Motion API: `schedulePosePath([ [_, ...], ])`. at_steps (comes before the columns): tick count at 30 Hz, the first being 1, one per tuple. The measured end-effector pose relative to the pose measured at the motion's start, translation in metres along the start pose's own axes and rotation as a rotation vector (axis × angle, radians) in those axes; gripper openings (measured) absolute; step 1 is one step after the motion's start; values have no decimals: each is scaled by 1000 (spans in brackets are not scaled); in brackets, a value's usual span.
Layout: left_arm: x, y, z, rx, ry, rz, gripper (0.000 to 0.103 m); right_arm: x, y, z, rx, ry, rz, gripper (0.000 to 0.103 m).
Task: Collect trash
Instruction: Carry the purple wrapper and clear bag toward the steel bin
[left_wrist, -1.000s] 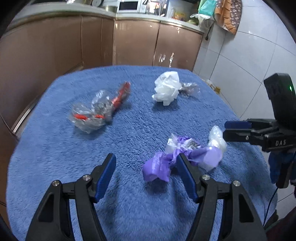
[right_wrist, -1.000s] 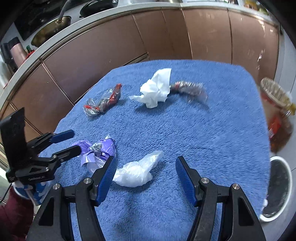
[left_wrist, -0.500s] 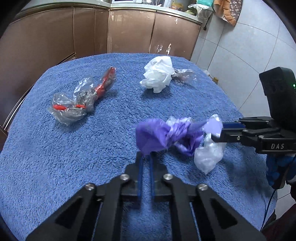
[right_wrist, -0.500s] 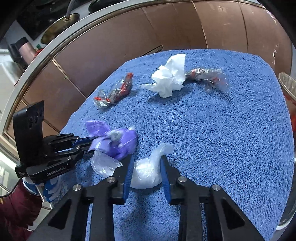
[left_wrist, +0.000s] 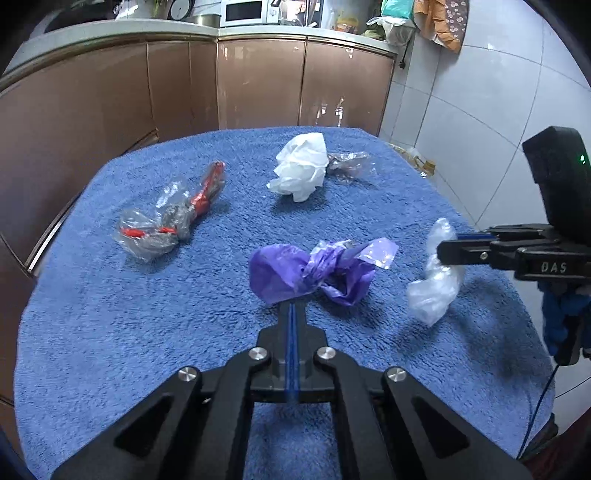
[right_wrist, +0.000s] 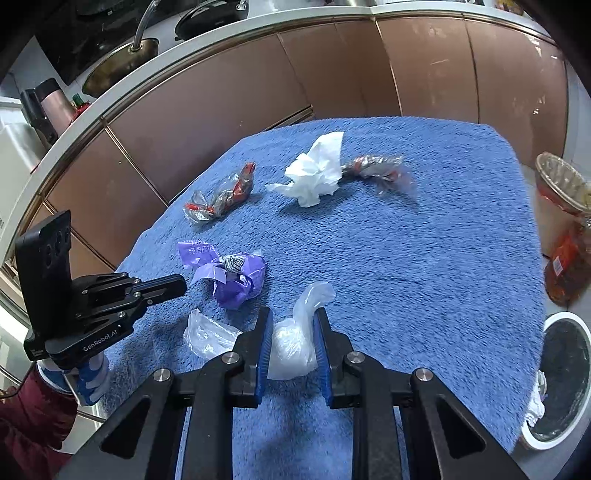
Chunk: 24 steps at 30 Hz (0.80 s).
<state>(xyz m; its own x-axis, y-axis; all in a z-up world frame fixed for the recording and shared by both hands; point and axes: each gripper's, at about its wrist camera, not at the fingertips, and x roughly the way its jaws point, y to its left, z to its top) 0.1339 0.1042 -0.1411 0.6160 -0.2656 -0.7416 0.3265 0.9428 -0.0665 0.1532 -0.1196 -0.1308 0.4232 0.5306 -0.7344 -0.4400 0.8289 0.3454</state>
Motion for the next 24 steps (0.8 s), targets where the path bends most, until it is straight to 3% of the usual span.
schedulePosePath([
  [14, -30, -20, -5, 81, -46, 91, 1, -29, 4, -14, 32, -51, -35, 20],
  [24, -41, -24, -3, 92, -62, 91, 2, -46, 5, -17, 46, -85, -46, 20],
])
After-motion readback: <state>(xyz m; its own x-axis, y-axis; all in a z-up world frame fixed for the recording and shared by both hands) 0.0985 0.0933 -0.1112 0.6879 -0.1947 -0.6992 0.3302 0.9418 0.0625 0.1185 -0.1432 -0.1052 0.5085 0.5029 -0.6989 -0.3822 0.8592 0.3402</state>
